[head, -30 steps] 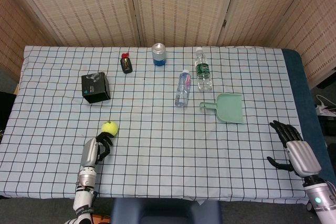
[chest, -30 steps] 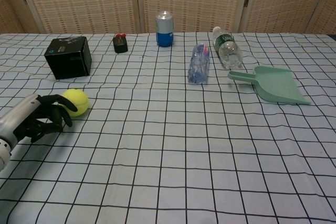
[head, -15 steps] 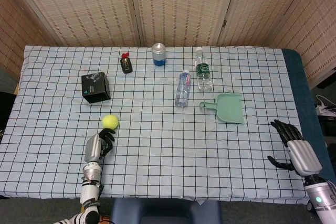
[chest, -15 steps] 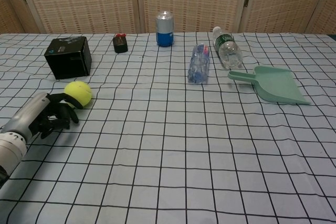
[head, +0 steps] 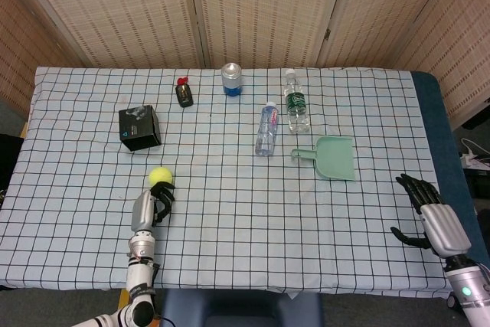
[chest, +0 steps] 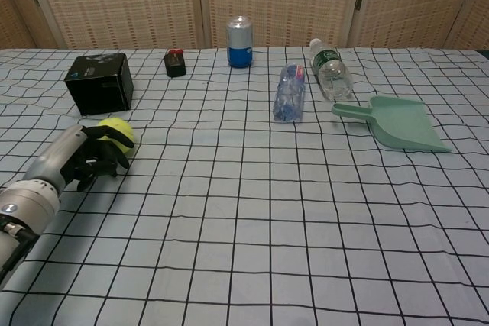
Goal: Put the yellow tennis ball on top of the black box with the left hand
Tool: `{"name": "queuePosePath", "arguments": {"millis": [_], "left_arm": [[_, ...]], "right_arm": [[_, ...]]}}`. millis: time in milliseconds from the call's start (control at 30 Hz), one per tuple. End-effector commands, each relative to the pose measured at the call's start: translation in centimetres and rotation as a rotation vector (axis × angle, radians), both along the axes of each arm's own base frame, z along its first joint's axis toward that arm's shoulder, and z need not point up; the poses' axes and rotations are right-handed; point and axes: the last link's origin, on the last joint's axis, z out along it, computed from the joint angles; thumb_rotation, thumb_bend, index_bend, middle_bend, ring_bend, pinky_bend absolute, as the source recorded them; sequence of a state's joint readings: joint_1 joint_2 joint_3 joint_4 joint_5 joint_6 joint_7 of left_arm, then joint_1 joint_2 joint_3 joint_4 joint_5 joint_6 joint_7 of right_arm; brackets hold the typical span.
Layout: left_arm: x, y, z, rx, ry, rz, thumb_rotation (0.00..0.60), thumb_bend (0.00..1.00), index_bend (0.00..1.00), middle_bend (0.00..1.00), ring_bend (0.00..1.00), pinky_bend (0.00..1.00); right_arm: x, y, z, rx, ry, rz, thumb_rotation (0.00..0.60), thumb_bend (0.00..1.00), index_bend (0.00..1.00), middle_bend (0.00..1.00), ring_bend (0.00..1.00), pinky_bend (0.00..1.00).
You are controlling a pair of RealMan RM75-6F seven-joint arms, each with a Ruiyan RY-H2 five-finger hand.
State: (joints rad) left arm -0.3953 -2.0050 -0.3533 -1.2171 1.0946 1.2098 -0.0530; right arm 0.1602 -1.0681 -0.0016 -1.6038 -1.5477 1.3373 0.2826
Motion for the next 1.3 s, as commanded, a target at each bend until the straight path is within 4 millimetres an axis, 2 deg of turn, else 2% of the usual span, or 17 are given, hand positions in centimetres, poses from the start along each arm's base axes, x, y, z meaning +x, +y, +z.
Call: {"name": "queuePosePath", "arguments": {"millis": [33, 367, 733, 1300], "left_arm": [[0.1, 0.3, -0.1, -0.002, 0.007, 0.002, 0.600, 0.80, 0.40, 0.51, 0.52, 0.85], [-1.0, 1.7, -0.2, -0.016, 0.071, -0.005, 0.600, 0.80, 0.40, 0.51, 0.52, 0.85], [-0.1, 3.4, -0.3, -0.004, 0.093, -0.028, 0.600, 0.80, 0.41, 0.51, 0.52, 0.85], [-1.0, 5.6, -0.1, 0.003, 0.324, -0.104, 0.600, 0.80, 0.41, 0.51, 0.52, 0.85]], "right_arm": [[0.0, 0.0, 0.0, 0.001, -0.002, 0.001, 0.600, 0.16, 0.06, 0.00, 0.00, 0.00], [0.0, 0.0, 0.0, 0.002, 0.004, -0.001, 0.600, 0.16, 0.06, 0.00, 0.00, 0.00], [-0.1, -0.1, -0.1, 0.001, 0.009, -0.006, 0.600, 0.16, 0.06, 0.00, 0.00, 0.00], [-0.1, -0.1, 0.0, 0.000, 0.006, -0.007, 0.600, 0.16, 0.06, 0.00, 0.00, 0.00]]}}
